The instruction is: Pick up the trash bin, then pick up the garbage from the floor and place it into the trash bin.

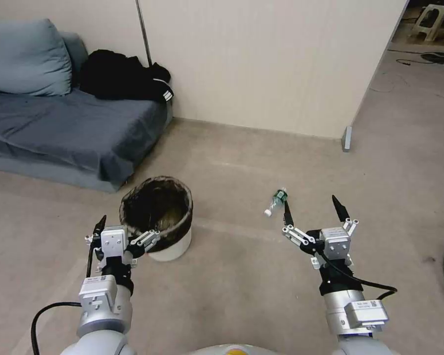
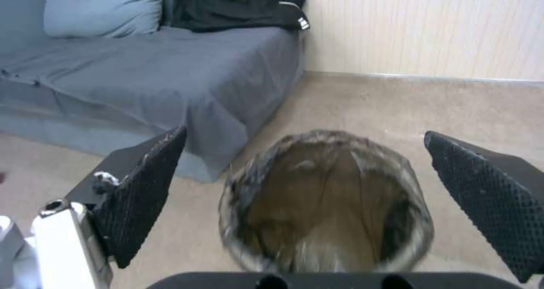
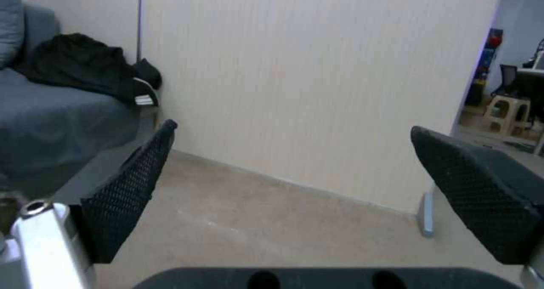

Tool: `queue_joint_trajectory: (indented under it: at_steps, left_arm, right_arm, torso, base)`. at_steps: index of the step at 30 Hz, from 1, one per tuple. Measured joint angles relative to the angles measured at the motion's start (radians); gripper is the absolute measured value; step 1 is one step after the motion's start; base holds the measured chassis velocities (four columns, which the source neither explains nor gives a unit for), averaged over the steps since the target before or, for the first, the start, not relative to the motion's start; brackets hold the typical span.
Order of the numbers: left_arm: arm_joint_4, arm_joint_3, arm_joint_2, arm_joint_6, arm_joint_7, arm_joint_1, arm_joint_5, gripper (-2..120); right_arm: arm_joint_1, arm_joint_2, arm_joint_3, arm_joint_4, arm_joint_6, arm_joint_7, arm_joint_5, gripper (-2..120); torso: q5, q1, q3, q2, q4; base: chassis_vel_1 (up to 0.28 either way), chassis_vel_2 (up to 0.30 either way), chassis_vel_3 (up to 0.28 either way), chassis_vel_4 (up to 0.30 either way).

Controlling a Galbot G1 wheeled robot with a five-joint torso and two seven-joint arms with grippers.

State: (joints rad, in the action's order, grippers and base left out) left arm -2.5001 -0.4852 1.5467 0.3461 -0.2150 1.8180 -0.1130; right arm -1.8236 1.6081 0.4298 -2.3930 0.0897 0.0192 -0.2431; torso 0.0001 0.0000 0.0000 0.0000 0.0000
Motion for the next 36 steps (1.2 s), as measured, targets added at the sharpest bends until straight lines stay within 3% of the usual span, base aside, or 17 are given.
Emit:
queue_joint_trajectory:
  at_steps: [10,25,33,36]
  left_arm:
    - [0.000,0.000,0.001,0.000,-0.001,0.000,0.000,100]
    - [0.000,-0.006,0.000,-0.005,-0.001,-0.009,0.005,100]
    - [0.034,-0.091,-0.020,0.044,-0.004,-0.118,0.083,100]
    - [0.099,-0.132,-0.039,0.058,-0.036,-0.191,0.156,100]
  right_arm:
    - [0.000,0.000,0.000,0.002,0.015,0.005,0.005,100]
    - [0.000,0.000,0.002,0.010,0.052,0.035,0.005,100]
    - [0.000,0.000,0.007,0.017,0.063,0.039,0.000,100]
    - [0.000,0.000,0.008,0.019,0.066,0.040,-0.002,100]
  torso:
    - [0.0001,0.000,0.000,0.000,0.0000]
    - [-0.0001,0.000,0.000,0.000,0.0000]
    - [-0.0003,0.000,0.000,0.000,0.0000]
    - [-0.0003,0.000,0.000,0.000,0.0000]
  base:
    - [-0.155,0.155,0.171,-0.164]
    - [-0.007,0.010,0.009,-0.007]
    - [0.000,0.000,0.000,0.000]
    - [0.000,0.000,0.000,0.000]
